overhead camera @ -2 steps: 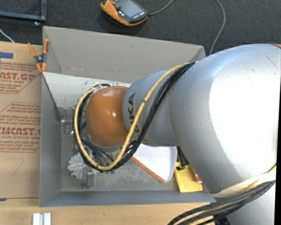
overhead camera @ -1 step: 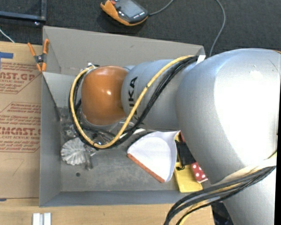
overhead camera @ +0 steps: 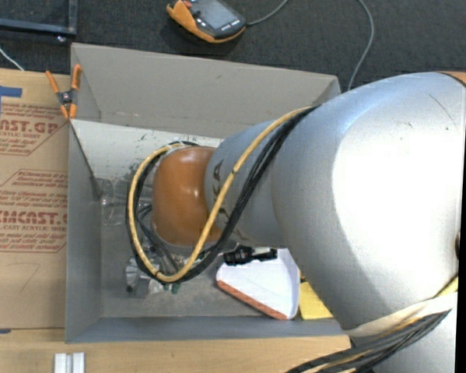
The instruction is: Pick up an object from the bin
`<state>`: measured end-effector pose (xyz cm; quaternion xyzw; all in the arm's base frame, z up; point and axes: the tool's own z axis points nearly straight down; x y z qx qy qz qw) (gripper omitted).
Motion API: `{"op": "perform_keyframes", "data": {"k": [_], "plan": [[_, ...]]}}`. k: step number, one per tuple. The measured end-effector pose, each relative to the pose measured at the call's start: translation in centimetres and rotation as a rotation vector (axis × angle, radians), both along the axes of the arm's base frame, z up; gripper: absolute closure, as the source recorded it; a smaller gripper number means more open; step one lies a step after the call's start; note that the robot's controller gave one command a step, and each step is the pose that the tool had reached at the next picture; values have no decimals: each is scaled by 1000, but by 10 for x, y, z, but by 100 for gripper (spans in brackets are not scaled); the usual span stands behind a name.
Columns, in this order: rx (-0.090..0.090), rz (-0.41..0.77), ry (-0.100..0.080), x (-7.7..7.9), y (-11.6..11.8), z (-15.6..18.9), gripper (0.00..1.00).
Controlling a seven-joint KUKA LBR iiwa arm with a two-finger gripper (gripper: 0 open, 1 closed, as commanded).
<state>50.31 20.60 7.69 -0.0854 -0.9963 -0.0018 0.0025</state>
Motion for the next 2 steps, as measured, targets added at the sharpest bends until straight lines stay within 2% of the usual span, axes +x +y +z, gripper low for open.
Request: {"op": "perform_keyframes", "data": {"k": [1, 2], "plan": [[0, -1, 0, 0, 0, 0, 100], [2, 27, -7, -13, -12, -5, 100]]}}
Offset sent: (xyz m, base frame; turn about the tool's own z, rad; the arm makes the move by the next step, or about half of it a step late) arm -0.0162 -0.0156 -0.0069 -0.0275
